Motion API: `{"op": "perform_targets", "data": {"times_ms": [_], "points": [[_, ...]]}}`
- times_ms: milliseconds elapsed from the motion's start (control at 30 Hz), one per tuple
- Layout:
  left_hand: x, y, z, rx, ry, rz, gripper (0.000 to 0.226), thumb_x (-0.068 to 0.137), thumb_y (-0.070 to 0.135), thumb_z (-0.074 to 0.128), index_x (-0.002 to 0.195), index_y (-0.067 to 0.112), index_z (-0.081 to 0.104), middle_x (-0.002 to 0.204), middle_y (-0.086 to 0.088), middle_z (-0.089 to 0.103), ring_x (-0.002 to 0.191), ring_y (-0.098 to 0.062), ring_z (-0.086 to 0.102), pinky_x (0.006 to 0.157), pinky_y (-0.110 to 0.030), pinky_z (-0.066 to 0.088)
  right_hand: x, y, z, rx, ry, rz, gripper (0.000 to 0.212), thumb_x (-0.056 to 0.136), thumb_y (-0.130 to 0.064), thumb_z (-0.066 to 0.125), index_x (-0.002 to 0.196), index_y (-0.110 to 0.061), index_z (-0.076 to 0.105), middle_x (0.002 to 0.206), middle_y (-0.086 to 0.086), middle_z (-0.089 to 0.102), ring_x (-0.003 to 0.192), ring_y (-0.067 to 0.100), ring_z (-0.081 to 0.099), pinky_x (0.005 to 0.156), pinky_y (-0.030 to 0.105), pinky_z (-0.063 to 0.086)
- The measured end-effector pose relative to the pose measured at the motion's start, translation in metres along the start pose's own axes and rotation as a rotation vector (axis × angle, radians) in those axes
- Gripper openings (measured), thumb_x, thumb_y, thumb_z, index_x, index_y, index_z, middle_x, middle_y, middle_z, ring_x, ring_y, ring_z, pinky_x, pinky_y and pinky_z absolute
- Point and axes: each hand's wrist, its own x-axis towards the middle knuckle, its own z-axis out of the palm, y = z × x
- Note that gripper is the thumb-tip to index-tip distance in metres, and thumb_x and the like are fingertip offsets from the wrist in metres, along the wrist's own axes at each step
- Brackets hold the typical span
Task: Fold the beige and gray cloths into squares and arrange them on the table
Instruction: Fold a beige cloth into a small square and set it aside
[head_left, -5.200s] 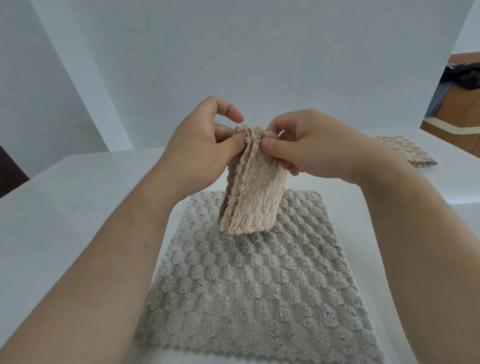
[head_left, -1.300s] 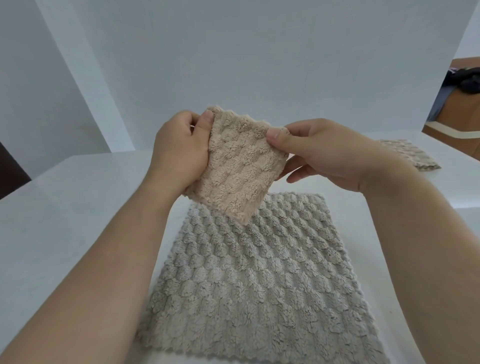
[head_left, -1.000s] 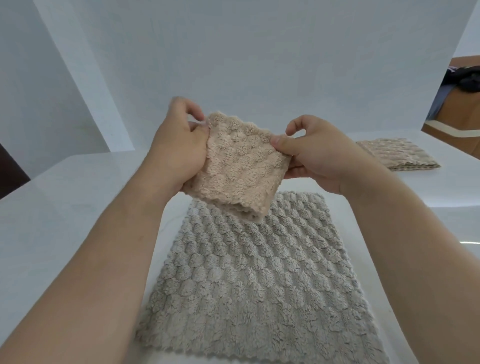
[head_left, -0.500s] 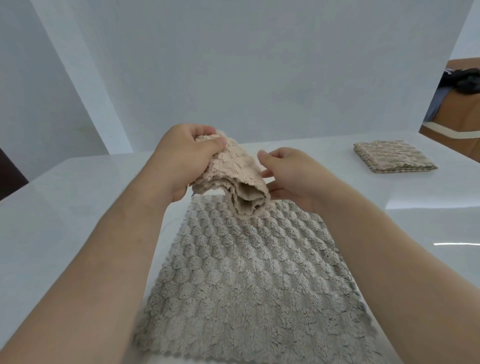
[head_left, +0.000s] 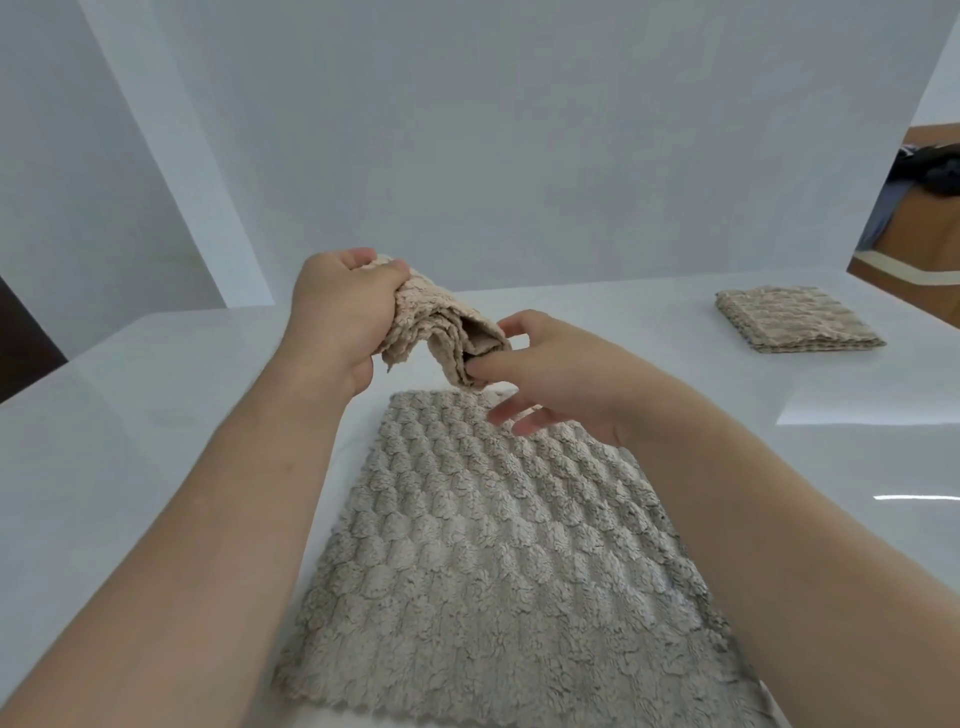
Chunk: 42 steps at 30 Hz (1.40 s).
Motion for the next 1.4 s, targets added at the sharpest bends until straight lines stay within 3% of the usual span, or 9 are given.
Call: {"op": "perform_targets", "data": {"times_ms": [300, 433, 567, 667, 767, 967, 1233, 1333, 1400], "points": [[-0.001, -0.005, 0.006, -0.023, -0.002, 0.027, 0.049, 0.091, 0.019, 0.071, 0.137, 0.008, 0.056, 0.115, -0.014, 0.07, 0.094, -0.022, 0.074, 0.076, -0.032, 0.061, -0.002, -0.001, 0.01, 0.0, 0.198, -0.099, 0.023, 0.097, -0.023, 0.052, 0.12, -0.022, 0.046, 0.101, 0.006, 0.071, 0.065, 0.023, 0.076, 0.067, 0.044, 0.064], [-0.003, 0.001, 0.002, -0.027, -0.012, -0.01, 0.041, 0.092, 0.008, 0.069, 0.132, 0.009, 0.06, 0.11, -0.015, 0.07, 0.081, -0.024, 0.074, 0.077, -0.04, 0.059, 0.0, 0.002, 0.004, 0.105, 0.198, -0.053, 0.03, 0.099, -0.008, 0.05, 0.126, -0.021, 0.045, 0.095, 0.012, 0.074, 0.063, 0.025, 0.075, 0.06, 0.039, 0.061], [-0.003, 0.007, -0.009, -0.009, -0.017, -0.043, 0.038, 0.094, 0.003, 0.067, 0.13, 0.011, 0.061, 0.109, -0.015, 0.071, 0.067, -0.022, 0.07, 0.054, -0.033, 0.055, -0.002, 0.001, 0.0, 0.275, 0.088, 0.016, 0.03, 0.1, -0.005, 0.054, 0.127, -0.016, 0.045, 0.097, 0.016, 0.075, 0.062, 0.027, 0.072, 0.061, 0.038, 0.061], [-0.001, 0.01, -0.014, -0.01, -0.016, -0.051, 0.038, 0.093, 0.003, 0.068, 0.13, 0.011, 0.062, 0.111, -0.016, 0.072, 0.069, -0.021, 0.07, 0.057, -0.028, 0.05, -0.002, 0.002, 0.003, 0.278, 0.05, 0.019, 0.024, 0.102, -0.011, 0.054, 0.124, -0.014, 0.045, 0.094, 0.016, 0.075, 0.064, 0.028, 0.072, 0.059, 0.038, 0.06], [0.001, 0.009, -0.015, 0.019, -0.011, -0.028, 0.04, 0.093, 0.003, 0.068, 0.131, 0.011, 0.061, 0.108, -0.015, 0.07, 0.055, -0.013, 0.067, 0.042, -0.022, 0.047, 0.001, 0.006, 0.003, 0.264, 0.014, 0.052, 0.014, 0.104, -0.014, 0.052, 0.118, -0.01, 0.05, 0.098, 0.019, 0.075, 0.065, 0.029, 0.073, 0.061, 0.038, 0.06], [0.001, 0.002, -0.008, 0.082, -0.021, 0.083, 0.044, 0.091, 0.003, 0.069, 0.132, 0.014, 0.061, 0.12, -0.012, 0.067, 0.095, -0.024, 0.073, 0.087, -0.043, 0.061, 0.008, 0.019, 0.001, 0.205, -0.076, 0.076, 0.025, 0.108, -0.02, 0.046, 0.115, 0.001, 0.058, 0.096, 0.019, 0.077, 0.074, 0.032, 0.073, 0.058, 0.032, 0.06], [-0.003, 0.004, -0.006, 0.202, -0.072, 0.229, 0.04, 0.092, 0.013, 0.07, 0.13, 0.024, 0.063, 0.122, -0.003, 0.066, 0.099, -0.019, 0.072, 0.089, -0.039, 0.06, 0.008, 0.028, -0.01, 0.375, -0.435, 0.148, 0.031, 0.099, -0.002, 0.059, 0.129, -0.006, 0.056, 0.122, 0.025, 0.069, 0.108, 0.038, 0.07, 0.095, 0.046, 0.057], [-0.008, 0.004, -0.003, 0.268, -0.088, 0.298, 0.04, 0.091, 0.018, 0.07, 0.129, 0.028, 0.063, 0.124, 0.002, 0.064, 0.108, -0.017, 0.068, 0.096, -0.039, 0.056, 0.012, 0.031, -0.013, 0.469, -0.379, 0.222, 0.033, 0.102, 0.005, 0.045, 0.135, -0.004, 0.047, 0.124, 0.029, 0.067, 0.11, 0.045, 0.068, 0.095, 0.053, 0.056], [-0.013, 0.004, 0.001, 0.291, -0.102, 0.329, 0.039, 0.091, 0.021, 0.071, 0.128, 0.03, 0.063, 0.123, 0.005, 0.064, 0.11, -0.016, 0.067, 0.099, -0.04, 0.055, 0.018, 0.033, -0.011, 0.529, -0.264, 0.251, 0.034, 0.109, -0.015, 0.037, 0.138, 0.0, 0.047, 0.124, 0.03, 0.066, 0.109, 0.047, 0.068, 0.096, 0.056, 0.054]]}}
